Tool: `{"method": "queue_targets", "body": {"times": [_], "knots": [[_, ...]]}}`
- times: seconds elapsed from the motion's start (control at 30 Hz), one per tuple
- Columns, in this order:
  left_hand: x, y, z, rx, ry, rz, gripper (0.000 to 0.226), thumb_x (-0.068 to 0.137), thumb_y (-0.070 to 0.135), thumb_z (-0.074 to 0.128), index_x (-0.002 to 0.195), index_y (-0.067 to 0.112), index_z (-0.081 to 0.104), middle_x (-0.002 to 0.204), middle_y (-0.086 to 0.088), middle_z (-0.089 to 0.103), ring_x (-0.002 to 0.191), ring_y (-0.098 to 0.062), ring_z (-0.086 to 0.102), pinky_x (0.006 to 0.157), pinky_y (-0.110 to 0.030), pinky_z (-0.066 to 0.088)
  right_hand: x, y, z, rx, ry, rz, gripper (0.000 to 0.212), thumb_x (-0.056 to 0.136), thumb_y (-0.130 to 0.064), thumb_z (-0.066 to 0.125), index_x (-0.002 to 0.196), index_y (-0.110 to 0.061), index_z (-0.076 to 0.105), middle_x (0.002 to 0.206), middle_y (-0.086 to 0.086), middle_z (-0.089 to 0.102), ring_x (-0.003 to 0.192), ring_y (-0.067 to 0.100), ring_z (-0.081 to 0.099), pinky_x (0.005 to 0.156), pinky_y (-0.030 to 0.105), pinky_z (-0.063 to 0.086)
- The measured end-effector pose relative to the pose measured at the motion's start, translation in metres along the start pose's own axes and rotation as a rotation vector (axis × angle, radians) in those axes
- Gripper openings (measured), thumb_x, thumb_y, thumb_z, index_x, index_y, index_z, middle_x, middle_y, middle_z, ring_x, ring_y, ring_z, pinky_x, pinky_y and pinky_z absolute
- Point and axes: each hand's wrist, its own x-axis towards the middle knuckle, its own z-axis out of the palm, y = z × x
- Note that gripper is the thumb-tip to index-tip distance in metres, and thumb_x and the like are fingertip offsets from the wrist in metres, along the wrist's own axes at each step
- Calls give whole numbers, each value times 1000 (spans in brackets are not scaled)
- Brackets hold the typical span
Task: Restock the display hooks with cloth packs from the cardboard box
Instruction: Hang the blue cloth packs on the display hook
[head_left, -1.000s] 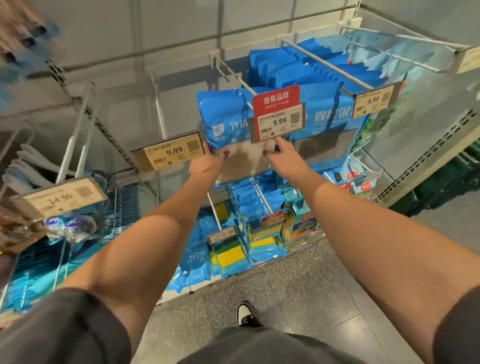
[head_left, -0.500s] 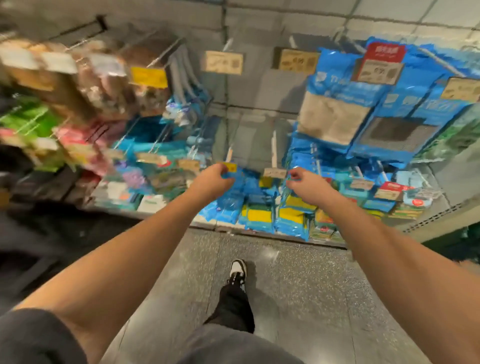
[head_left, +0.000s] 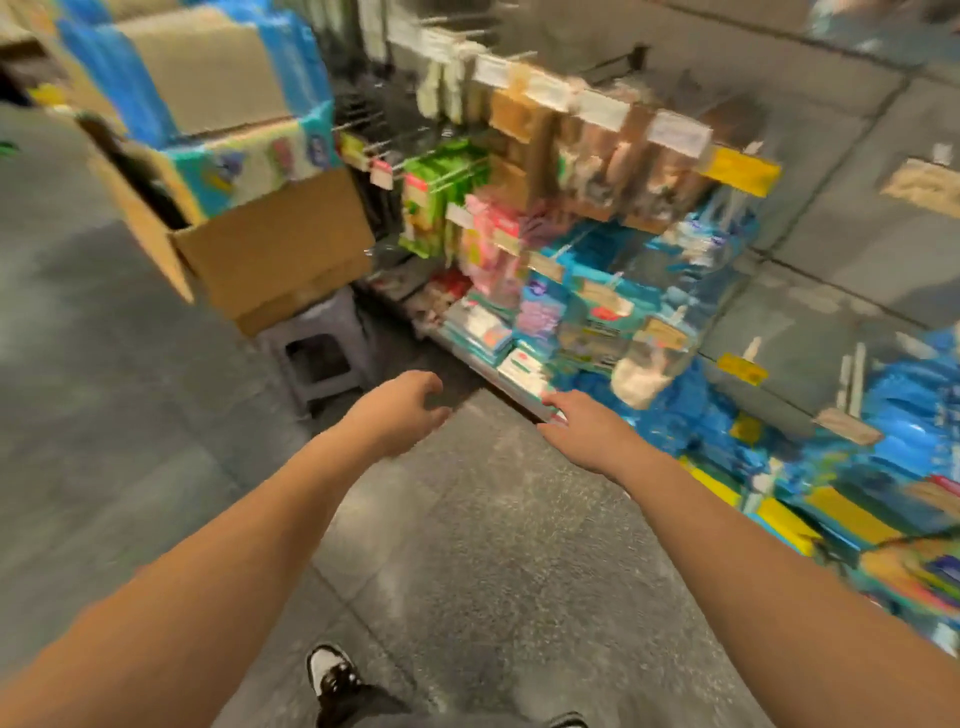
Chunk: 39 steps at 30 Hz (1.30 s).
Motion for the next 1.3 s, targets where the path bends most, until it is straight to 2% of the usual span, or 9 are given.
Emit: {"method": "queue_targets", "body": {"times": [0.13, 0.27, 0.43, 0.57, 0.7, 0.83, 1.13, 1.23, 1.3], "knots": [[-16, -121, -54, -24, 32, -82, 48, 100, 42, 56, 142, 20, 50, 145, 0, 51, 124, -21, 55, 95, -33, 48, 55, -117, 26, -42, -31, -103, 50, 99, -35, 53, 145, -17, 45, 148, 8, 45, 134, 24, 45, 107, 33, 37], [-33, -227, -118, -6, 83, -138, 45, 101, 40, 55, 140, 18, 52, 141, -2, 54, 124, -21, 55, 95, -33, 46, 100, -228, 52, -24, -60, -157, 51, 100, -41, 49, 146, -21, 42, 151, 2, 41, 131, 20, 48, 107, 37, 41], [-42, -315, -192, 21, 123, -174, 40, 101, 38, 54, 137, 19, 54, 139, -3, 55, 124, -20, 54, 97, -34, 45, 145, -335, 58, -11, -35, -183, 52, 101, -42, 48, 148, -22, 41, 153, 1, 39, 134, 20, 45, 108, 36, 41], [-24, -357, -251, 39, 144, -144, 37, 101, 35, 54, 133, 16, 56, 136, -5, 57, 122, -21, 56, 95, -32, 44, 191, -400, 40, -5, 6, -195, 54, 101, -36, 49, 150, -18, 37, 152, 5, 40, 134, 22, 45, 107, 36, 40], [17, -387, -309, 59, 219, -118, 39, 101, 33, 54, 135, 14, 56, 136, -7, 58, 123, -24, 55, 99, -35, 44, 253, -453, 12, -15, 86, -238, 54, 99, -37, 52, 147, -16, 40, 149, 7, 44, 132, 22, 47, 108, 34, 38], [81, -419, -370, 95, 305, -72, 39, 100, 35, 55, 134, 15, 57, 136, -6, 58, 123, -22, 55, 103, -35, 43, 323, -503, -17, 6, 149, -266, 53, 98, -38, 54, 147, -19, 41, 148, 4, 44, 130, 20, 49, 108, 35, 40], [226, -487, -542, 134, 407, -26, 39, 103, 37, 51, 137, 17, 55, 140, -3, 55, 127, -22, 51, 97, -32, 39, 494, -627, -120, 61, 344, -375, 44, 98, -28, 56, 138, -10, 52, 140, 11, 51, 129, 25, 49, 107, 32, 35], [263, -504, -594, 79, 497, 1, 34, 102, 36, 52, 130, 17, 59, 129, -1, 59, 116, -20, 55, 85, -28, 37, 530, -659, -156, 82, 399, -370, 41, 98, -27, 54, 137, -13, 54, 139, 8, 52, 126, 24, 51, 103, 32, 38], [286, -516, -627, 29, 563, 16, 30, 101, 33, 53, 123, 14, 63, 118, 1, 61, 105, -18, 57, 83, -30, 42, 551, -676, -175, 97, 421, -357, 41, 99, -28, 53, 138, -14, 53, 140, 5, 53, 124, 22, 53, 100, 32, 40]]}}
